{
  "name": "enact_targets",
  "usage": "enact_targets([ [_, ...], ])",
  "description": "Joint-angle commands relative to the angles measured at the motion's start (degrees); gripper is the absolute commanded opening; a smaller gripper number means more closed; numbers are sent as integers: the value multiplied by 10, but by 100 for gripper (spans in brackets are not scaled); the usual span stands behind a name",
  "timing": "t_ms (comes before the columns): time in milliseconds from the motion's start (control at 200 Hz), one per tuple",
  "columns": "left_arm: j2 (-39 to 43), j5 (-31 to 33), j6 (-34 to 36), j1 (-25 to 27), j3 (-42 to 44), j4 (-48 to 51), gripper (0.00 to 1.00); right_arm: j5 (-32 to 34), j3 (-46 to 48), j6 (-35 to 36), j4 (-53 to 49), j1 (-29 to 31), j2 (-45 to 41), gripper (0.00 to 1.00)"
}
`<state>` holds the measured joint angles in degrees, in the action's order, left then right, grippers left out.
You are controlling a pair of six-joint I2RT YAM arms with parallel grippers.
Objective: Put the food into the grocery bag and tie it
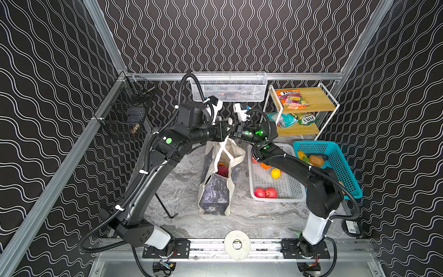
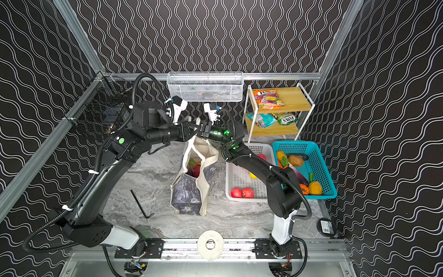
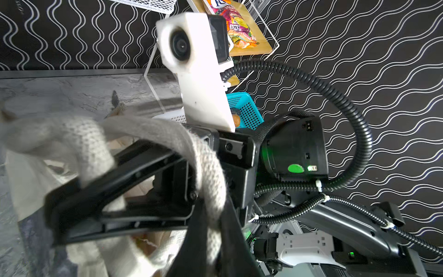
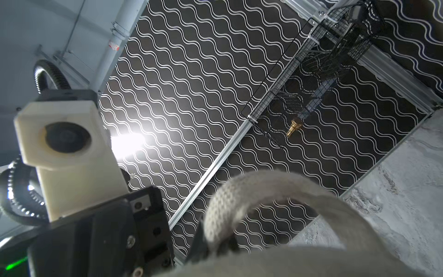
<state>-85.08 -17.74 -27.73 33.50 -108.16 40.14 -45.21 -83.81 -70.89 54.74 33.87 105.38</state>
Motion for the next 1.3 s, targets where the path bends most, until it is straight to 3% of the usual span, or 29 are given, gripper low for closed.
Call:
enact_targets([
  [0, 11, -30, -1, 4, 17, -1, 0, 55, 13, 3, 60, -4, -18, 0],
  [145, 29, -34, 2, 4, 50, 10, 11, 91, 29, 23, 77, -4, -29, 0],
  [310, 51, -45, 7, 4, 85, 15, 45, 105, 34, 21, 103, -4, -22, 0],
  [756, 86, -46, 35, 3, 89, 33, 97, 120, 26, 23, 130, -4, -2, 0],
  [1036, 108, -46, 41, 3, 101, 33, 98, 130, 27, 30, 137, -4, 0, 0],
  [1296, 139, 2, 37, 3, 93, 52, 98, 132, 26, 34, 137, -5, 0, 0],
])
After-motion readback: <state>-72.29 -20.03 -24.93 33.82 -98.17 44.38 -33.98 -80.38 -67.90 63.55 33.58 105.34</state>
